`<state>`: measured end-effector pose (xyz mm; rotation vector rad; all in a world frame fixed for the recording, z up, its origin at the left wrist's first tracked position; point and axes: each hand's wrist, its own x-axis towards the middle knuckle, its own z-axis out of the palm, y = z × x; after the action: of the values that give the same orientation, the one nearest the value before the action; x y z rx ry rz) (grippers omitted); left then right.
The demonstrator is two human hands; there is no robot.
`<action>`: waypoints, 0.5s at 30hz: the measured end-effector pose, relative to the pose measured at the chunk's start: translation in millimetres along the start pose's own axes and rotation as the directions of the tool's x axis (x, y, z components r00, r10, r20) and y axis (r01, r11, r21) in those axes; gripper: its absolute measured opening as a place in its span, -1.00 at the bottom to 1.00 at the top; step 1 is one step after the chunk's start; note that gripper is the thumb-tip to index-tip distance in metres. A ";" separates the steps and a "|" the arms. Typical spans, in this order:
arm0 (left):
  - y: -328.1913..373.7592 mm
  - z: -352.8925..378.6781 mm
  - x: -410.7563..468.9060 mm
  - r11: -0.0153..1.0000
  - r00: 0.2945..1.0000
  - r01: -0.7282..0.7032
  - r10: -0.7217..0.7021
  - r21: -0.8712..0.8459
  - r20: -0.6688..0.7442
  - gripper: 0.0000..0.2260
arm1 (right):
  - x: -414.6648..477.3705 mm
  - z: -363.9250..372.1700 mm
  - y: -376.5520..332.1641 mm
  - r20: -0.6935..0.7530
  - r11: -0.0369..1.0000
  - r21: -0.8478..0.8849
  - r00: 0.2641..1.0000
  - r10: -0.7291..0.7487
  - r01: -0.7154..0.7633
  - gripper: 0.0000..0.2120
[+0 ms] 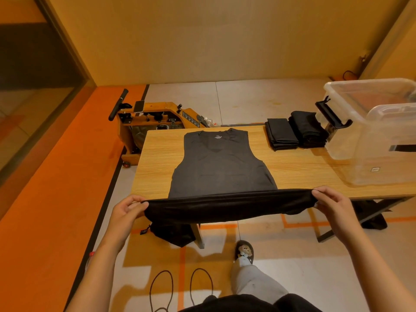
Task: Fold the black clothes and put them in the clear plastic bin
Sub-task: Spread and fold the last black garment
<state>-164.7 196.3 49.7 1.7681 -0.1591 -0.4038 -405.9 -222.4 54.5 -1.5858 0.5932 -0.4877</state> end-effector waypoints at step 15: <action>54.3 27.1 144.3 0.999 0.997 0.045 -0.043 0.028 -0.061 -0.88 | 150.5 34.2 -24.8 -0.023 0.993 0.073 0.995 0.096 -0.094 -0.71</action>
<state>-34.3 112.2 70.5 1.8127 -0.0839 -0.3809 -265.8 -289.8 70.6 -1.4778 0.6612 -0.4545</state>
